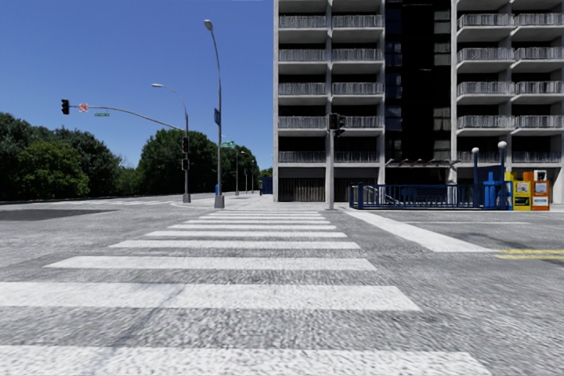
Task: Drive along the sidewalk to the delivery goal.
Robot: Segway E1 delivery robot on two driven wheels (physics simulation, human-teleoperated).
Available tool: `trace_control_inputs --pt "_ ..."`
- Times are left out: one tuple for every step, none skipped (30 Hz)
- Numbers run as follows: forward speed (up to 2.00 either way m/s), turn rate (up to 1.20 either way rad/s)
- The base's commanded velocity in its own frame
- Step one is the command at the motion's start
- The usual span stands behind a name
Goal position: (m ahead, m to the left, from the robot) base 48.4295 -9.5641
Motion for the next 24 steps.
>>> trace_control_inputs --pt "1.35 0.0" --pt "1.35 0.0" --pt "1.35 0.0" --pt "1.35 0.0" --pt "1.35 0.0" --pt "1.35 0.0" --pt "1.35 0.0" --pt "1.35 0.0" --pt "1.35 0.0" --pt "1.35 0.0" --pt "1.35 0.0" --pt "1.35 0.0" --pt "1.35 0.0" --pt "1.35 0.0" --pt "1.35 0.0" --pt "1.35 0.0" --pt "1.35 0.0" --pt "1.35 0.0" --pt "1.35 0.0" --pt "1.35 0.0" --pt "1.35 0.0" --pt "1.35 0.0" --pt "1.35 0.0" --pt "1.35 0.0"
